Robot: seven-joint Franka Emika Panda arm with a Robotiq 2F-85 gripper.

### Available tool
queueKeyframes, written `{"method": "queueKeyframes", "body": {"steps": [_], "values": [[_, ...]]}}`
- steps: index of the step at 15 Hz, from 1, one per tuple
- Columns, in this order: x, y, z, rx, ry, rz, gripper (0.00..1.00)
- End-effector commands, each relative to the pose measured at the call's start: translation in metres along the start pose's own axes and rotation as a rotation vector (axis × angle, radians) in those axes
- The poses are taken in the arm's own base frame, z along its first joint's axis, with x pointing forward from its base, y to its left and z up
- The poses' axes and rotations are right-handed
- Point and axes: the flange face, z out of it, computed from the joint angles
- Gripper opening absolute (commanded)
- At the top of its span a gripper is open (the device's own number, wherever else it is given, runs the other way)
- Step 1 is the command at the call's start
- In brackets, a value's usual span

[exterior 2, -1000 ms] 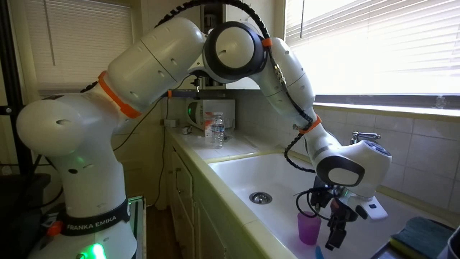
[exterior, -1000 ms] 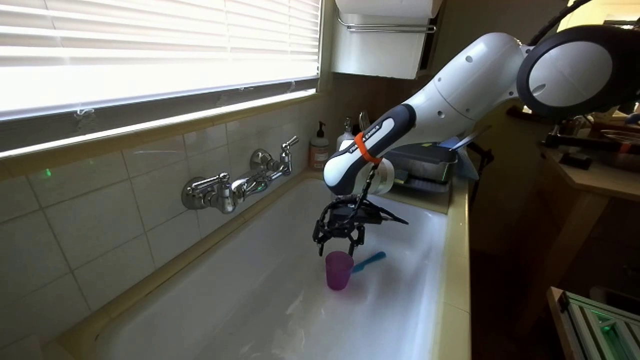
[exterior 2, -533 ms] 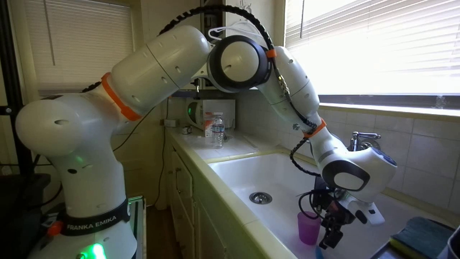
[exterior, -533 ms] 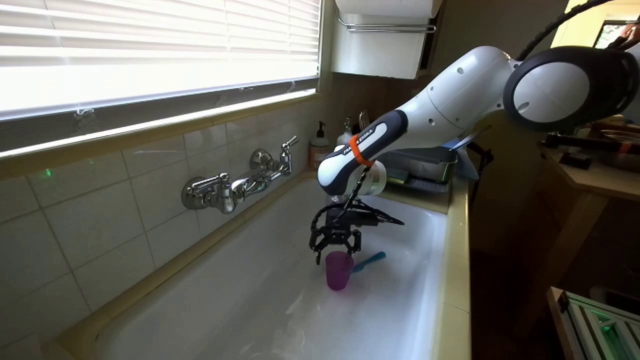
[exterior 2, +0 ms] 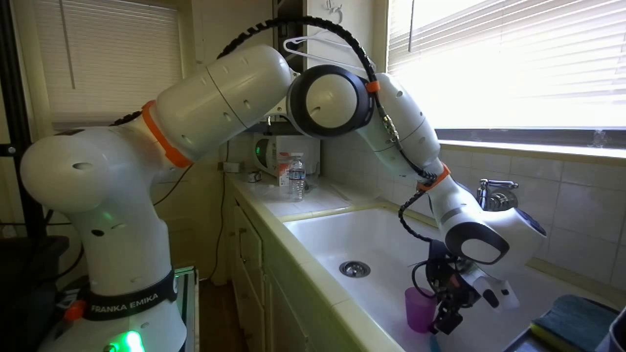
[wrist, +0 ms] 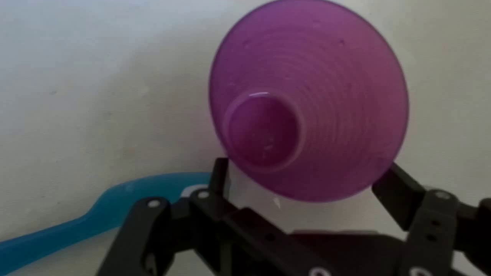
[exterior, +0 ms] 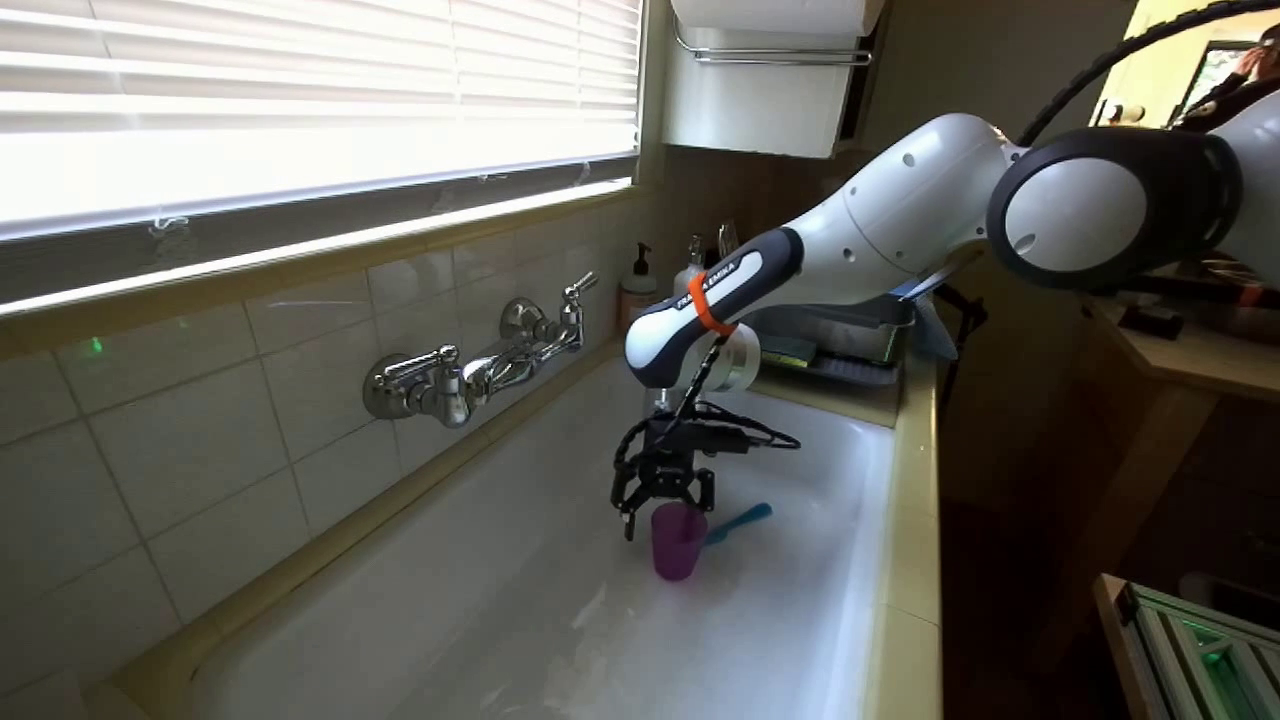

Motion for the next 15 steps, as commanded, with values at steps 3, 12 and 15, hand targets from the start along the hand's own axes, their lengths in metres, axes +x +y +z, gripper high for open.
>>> {"method": "queueKeyframes", "body": {"steps": [3,12,15], "values": [[0.01,-0.004,0.003,0.021,-0.022,-0.012,0.49],[0.014,-0.004,-0.008,-0.007,0.041,-0.003,0.57],[0.017,0.001,-0.01,-0.011,0.04,0.003,0.8]]}}
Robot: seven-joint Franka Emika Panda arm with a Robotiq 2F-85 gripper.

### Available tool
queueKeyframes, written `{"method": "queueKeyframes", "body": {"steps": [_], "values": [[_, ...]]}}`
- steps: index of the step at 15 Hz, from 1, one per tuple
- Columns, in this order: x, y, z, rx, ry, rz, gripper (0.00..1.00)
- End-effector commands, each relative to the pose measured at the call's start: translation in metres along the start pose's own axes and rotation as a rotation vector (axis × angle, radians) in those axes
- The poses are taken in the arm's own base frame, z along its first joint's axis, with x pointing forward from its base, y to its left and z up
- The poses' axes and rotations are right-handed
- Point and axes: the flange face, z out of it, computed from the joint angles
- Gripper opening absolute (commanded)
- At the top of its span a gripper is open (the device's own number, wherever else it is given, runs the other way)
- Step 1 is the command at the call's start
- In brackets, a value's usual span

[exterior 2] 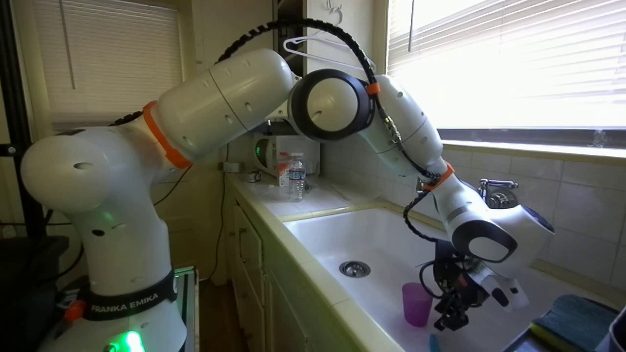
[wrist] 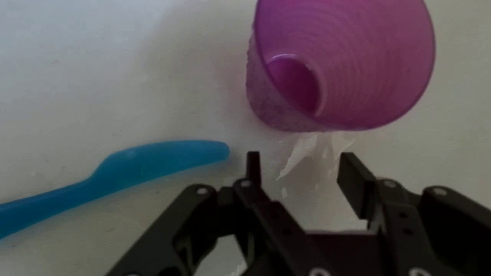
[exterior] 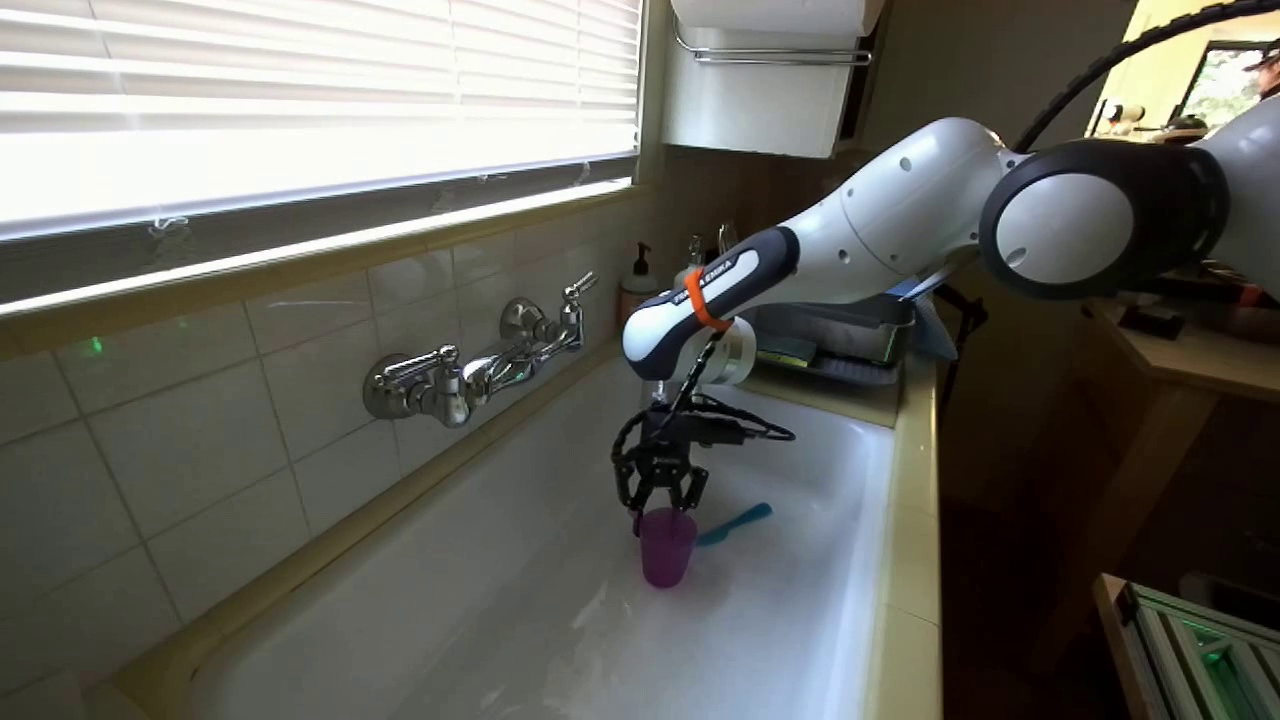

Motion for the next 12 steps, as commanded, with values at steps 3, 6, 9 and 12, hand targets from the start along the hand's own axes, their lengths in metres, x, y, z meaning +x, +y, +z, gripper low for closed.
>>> {"method": "queueKeyframes", "body": {"steps": [3,6,9,12], "values": [[0.005,0.0,0.003,-0.001,-0.007,0.0,0.99],[0.0,-0.006,0.006,0.013,-0.036,-0.018,1.0],[-0.007,-0.016,0.012,0.008,-0.068,-0.038,1.0],[-0.014,-0.023,0.018,0.0,-0.104,-0.062,1.0]]}}
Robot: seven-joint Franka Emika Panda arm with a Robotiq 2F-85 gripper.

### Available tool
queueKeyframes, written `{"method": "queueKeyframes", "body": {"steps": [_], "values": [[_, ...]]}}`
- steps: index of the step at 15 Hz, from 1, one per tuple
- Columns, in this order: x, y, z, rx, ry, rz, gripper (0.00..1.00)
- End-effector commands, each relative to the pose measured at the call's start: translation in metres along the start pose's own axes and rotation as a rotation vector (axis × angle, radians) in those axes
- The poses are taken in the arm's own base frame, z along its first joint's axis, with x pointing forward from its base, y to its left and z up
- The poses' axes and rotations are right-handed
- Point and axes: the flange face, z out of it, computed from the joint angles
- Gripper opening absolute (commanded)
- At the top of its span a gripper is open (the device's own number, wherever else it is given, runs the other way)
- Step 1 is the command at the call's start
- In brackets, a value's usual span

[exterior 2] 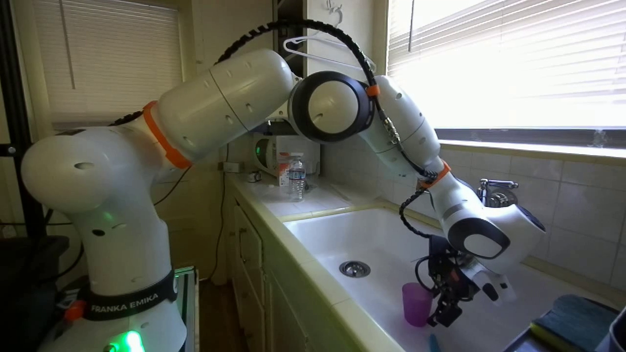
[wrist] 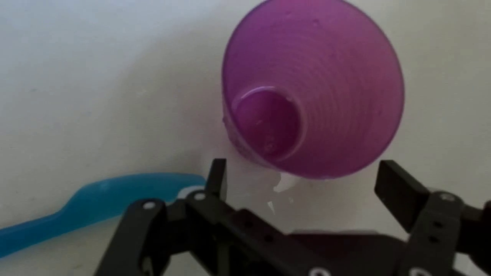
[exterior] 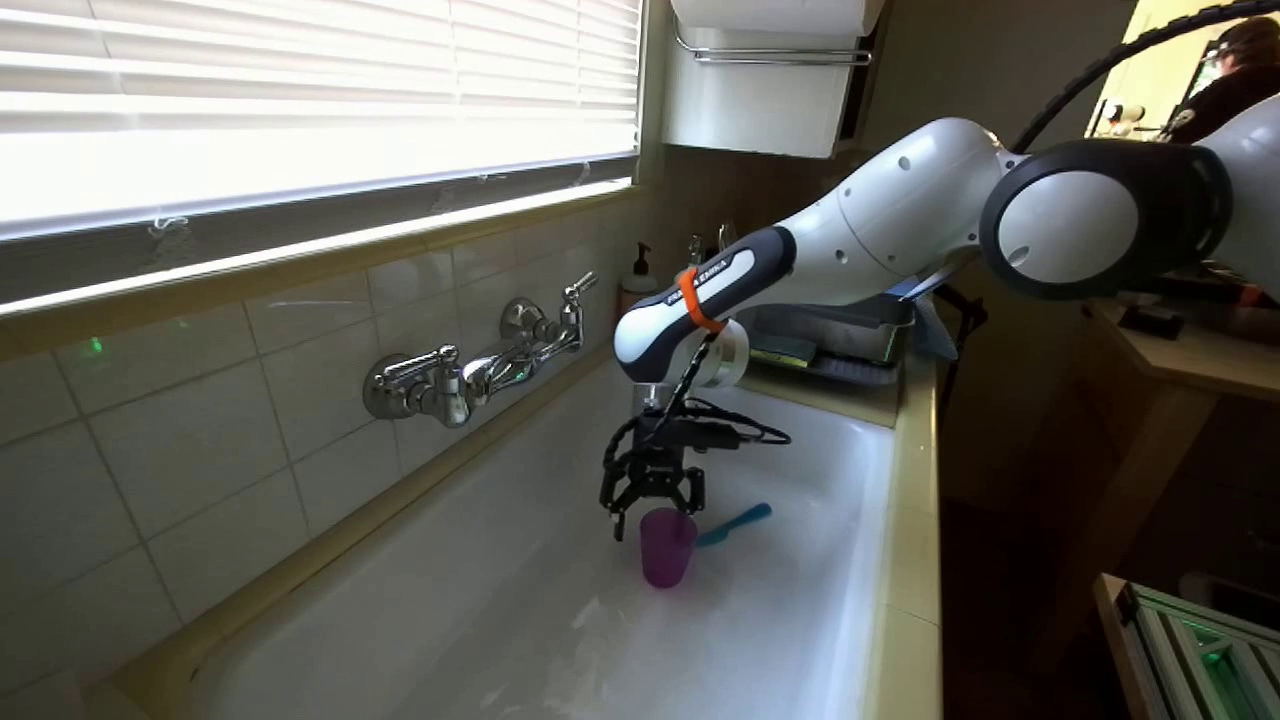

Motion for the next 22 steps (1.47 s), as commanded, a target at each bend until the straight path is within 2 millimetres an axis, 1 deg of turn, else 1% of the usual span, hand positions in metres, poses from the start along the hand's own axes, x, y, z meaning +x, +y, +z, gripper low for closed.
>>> {"method": "queueKeyframes", "body": {"steps": [1,2,4,10,12,13,14,15,16,17,22], "values": [[-0.002,-0.008,0.01,-0.006,-0.055,-0.038,1.0],[-0.003,-0.009,0.011,-0.01,-0.066,-0.043,1.0],[-0.004,-0.01,0.012,-0.015,-0.078,-0.049,0.74],[-0.002,-0.01,0.014,-0.02,-0.095,-0.058,0.27],[-0.002,-0.011,0.013,-0.02,-0.095,-0.061,0.13],[-0.002,-0.011,0.012,-0.02,-0.093,-0.061,0.04],[-0.003,-0.011,0.012,-0.02,-0.093,-0.064,0.11],[-0.003,-0.012,0.011,-0.02,-0.095,-0.066,0.4],[-0.004,-0.012,0.01,-0.019,-0.1,-0.07,0.37],[-0.004,-0.011,0.009,-0.02,-0.11,-0.077,0.39],[-0.002,-0.008,-0.002,-0.044,-0.167,-0.132,0.75]]}}
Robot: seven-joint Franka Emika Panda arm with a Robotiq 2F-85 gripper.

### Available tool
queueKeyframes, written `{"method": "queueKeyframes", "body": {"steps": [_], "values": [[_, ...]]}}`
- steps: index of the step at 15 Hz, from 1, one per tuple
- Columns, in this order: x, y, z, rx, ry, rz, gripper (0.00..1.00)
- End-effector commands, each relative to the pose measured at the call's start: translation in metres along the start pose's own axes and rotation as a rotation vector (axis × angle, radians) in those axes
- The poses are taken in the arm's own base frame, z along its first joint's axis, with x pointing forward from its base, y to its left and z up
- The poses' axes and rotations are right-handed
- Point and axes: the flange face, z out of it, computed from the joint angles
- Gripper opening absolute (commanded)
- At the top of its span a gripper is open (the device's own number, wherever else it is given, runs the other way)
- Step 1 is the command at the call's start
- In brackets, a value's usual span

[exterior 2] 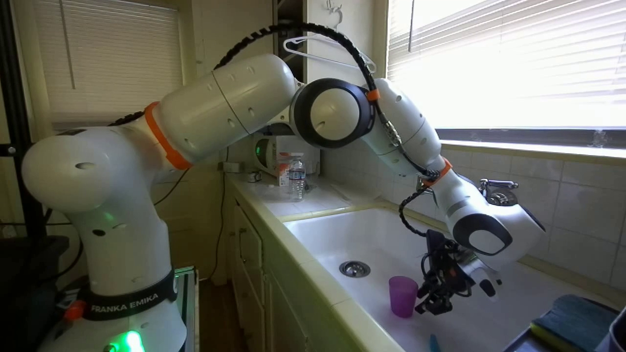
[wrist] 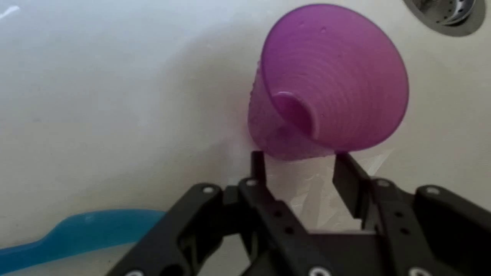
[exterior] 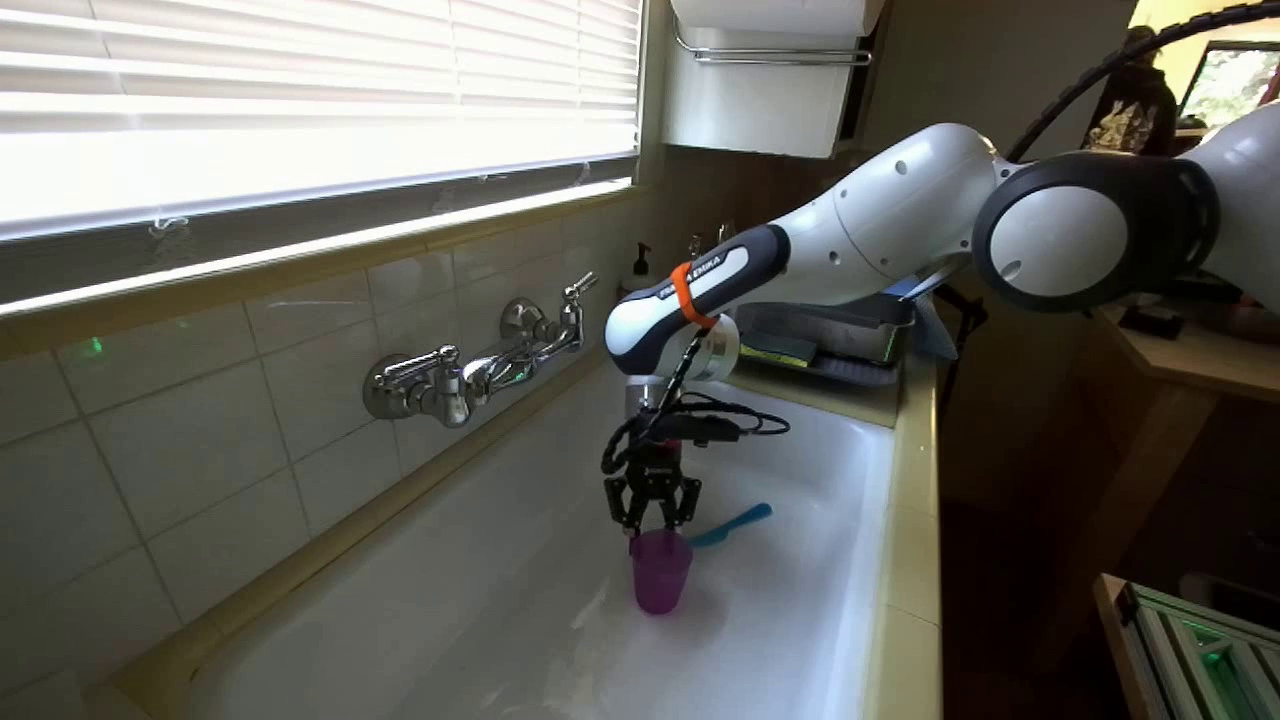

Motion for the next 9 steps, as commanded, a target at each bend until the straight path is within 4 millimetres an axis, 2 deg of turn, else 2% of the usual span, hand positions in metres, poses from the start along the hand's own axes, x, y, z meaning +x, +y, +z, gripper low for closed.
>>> {"method": "queueKeyframes", "body": {"steps": [1,3,9], "values": [[0.005,0.003,-0.007,-0.025,-0.06,-0.064,0.84],[0.004,0.003,-0.01,-0.037,-0.1,-0.098,0.98],[0.006,0.003,0.001,-0.091,-0.177,-0.137,1.0]]}}
